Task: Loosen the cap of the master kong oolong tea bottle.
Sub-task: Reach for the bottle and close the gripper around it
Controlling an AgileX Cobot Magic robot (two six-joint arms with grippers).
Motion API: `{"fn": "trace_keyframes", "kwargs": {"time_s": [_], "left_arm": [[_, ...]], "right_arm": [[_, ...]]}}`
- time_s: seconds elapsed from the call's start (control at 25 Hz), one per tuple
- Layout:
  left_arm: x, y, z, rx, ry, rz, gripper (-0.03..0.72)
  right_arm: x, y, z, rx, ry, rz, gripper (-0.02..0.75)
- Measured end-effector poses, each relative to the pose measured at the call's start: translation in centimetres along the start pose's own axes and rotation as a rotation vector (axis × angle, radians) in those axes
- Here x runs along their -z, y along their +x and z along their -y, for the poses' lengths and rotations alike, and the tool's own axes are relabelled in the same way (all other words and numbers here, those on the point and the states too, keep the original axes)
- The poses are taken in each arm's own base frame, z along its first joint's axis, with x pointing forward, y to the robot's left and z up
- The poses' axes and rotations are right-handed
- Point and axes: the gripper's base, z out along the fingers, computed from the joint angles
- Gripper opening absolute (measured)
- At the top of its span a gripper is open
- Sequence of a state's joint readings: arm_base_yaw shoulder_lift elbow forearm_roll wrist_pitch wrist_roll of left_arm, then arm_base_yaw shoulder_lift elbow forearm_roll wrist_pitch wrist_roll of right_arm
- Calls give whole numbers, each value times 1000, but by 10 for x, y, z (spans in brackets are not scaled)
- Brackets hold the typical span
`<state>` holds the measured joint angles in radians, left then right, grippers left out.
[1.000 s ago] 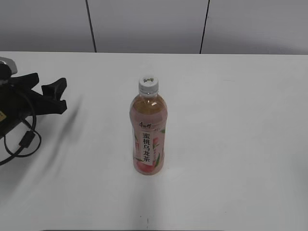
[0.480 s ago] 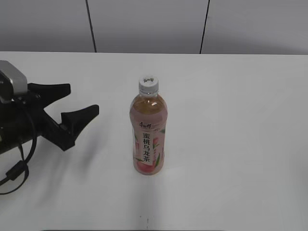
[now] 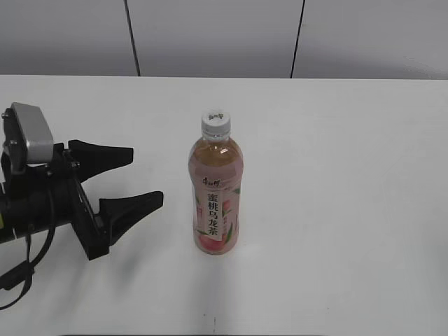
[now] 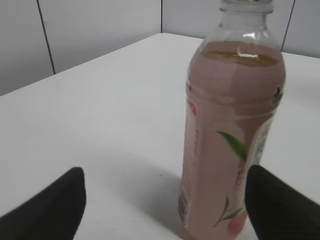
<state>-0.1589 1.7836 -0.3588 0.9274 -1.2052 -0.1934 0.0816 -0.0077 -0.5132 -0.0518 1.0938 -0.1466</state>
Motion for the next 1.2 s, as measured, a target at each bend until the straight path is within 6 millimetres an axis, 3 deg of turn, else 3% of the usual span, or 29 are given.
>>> {"fn": "trace_keyframes", "kwargs": {"time_s": [0.96, 1.2], "left_arm": [[-43, -32, 15, -76, 160, 98, 593], [-62, -20, 14, -51, 189, 75, 593]], "right_arm": [[0, 0, 0, 0, 0, 0, 511], [0, 0, 0, 0, 0, 0, 511]]}}
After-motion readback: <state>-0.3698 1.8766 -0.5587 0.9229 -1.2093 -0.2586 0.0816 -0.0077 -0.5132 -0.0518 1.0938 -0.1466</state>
